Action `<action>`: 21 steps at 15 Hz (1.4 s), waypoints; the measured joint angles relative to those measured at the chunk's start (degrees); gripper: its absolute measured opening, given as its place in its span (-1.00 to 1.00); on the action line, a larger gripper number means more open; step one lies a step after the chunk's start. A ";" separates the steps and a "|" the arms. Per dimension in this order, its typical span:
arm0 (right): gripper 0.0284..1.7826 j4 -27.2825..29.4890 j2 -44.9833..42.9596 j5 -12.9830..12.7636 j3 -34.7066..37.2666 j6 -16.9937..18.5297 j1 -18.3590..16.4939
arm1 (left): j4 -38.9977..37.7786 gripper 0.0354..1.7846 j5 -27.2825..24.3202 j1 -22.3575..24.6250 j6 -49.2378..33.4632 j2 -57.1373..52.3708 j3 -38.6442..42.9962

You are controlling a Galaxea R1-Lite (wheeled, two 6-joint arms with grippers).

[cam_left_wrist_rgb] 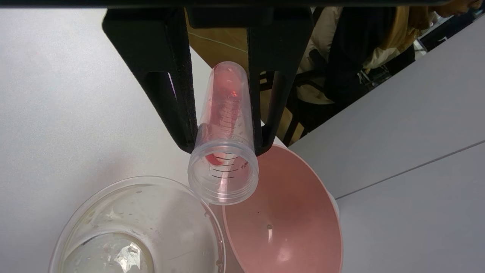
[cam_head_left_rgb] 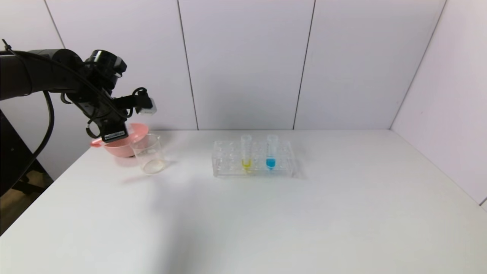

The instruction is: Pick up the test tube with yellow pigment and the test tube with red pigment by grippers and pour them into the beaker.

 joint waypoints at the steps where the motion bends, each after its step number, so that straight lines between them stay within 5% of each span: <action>1: 0.92 0.02 0.00 -0.02 0.00 0.00 0.00 | 0.00 -0.55 1.04 -0.60 0.11 0.21 0.00; 21: 0.92 0.00 0.00 -0.02 0.00 0.00 0.00 | 3.34 -0.55 17.83 -7.46 2.90 2.04 0.00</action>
